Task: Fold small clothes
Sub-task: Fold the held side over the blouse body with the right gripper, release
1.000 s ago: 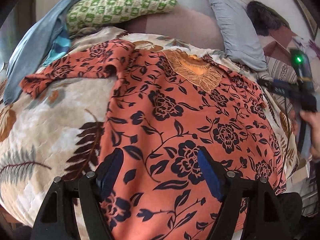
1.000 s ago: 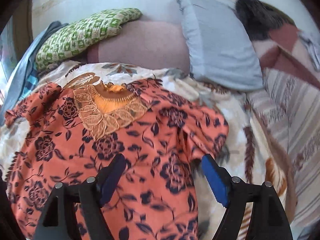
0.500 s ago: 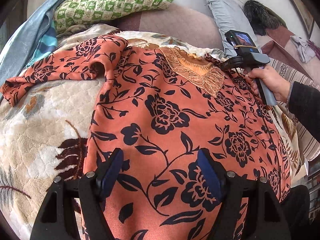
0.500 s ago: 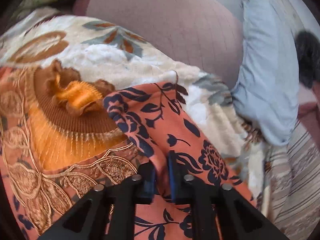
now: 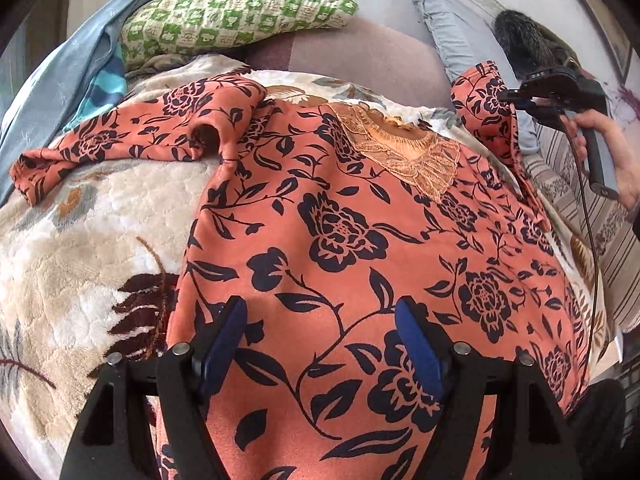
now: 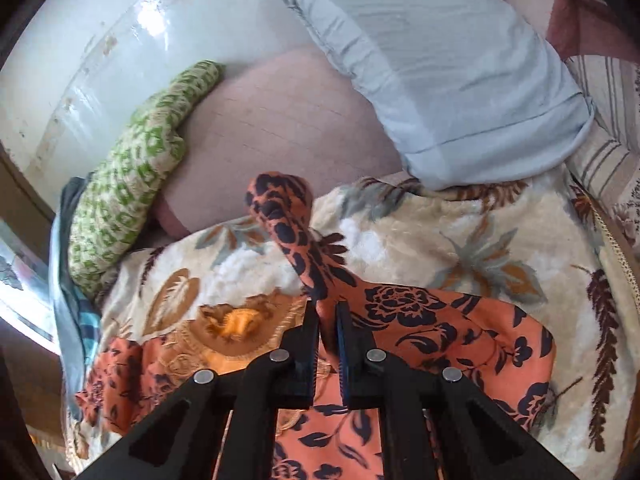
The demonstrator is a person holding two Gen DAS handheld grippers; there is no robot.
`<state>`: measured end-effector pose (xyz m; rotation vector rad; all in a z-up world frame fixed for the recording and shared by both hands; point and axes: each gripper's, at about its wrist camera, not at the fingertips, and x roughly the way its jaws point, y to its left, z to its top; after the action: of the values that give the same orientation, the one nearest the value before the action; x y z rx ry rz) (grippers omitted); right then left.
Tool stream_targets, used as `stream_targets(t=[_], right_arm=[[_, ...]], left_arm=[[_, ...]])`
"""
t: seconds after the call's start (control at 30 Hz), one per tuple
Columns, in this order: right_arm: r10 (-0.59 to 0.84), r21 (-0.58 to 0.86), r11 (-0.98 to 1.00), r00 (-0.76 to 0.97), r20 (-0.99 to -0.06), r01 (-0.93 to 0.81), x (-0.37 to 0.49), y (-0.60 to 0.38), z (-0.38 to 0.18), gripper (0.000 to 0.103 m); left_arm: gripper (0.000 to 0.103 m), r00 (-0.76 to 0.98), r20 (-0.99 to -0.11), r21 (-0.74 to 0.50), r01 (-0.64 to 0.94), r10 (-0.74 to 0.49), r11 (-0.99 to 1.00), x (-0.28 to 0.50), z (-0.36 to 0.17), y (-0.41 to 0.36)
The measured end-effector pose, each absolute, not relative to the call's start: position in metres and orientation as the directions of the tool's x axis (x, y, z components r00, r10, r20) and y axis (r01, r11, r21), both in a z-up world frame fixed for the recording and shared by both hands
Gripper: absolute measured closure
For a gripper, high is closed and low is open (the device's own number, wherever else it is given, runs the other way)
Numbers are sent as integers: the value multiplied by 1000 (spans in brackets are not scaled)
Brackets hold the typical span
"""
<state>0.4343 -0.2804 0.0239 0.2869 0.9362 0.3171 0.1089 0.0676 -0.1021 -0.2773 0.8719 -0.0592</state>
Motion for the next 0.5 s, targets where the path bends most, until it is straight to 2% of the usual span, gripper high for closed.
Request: stream_targets(t=[0.17,0.23,0.33,0.43,0.5], right_arm=[[564,431,825,488,-665,-366,378,-185,38,95],[586,430,806,444,-678,-406,358,-143,13,95],[571,409,794,321,-756,-450,343,-88,-57,93],[483,353,823,220,-847,-446,334,-54,-112,79],[518,376,812,255,-817,-446,329,-61,-109,74]], left_arm=[[26,669,-733,-275,-125,-124,953,106,-98,82],[26,671,-732,-284,-144,-118,948,106,-98,86],[26,669,-736,-277,-165,-99,946,107,-101,89],[26,667,-741,-258,-171,-81,951,107,-103,90],[26,667,-741,-257,-170,-81,951,107,-104,89]])
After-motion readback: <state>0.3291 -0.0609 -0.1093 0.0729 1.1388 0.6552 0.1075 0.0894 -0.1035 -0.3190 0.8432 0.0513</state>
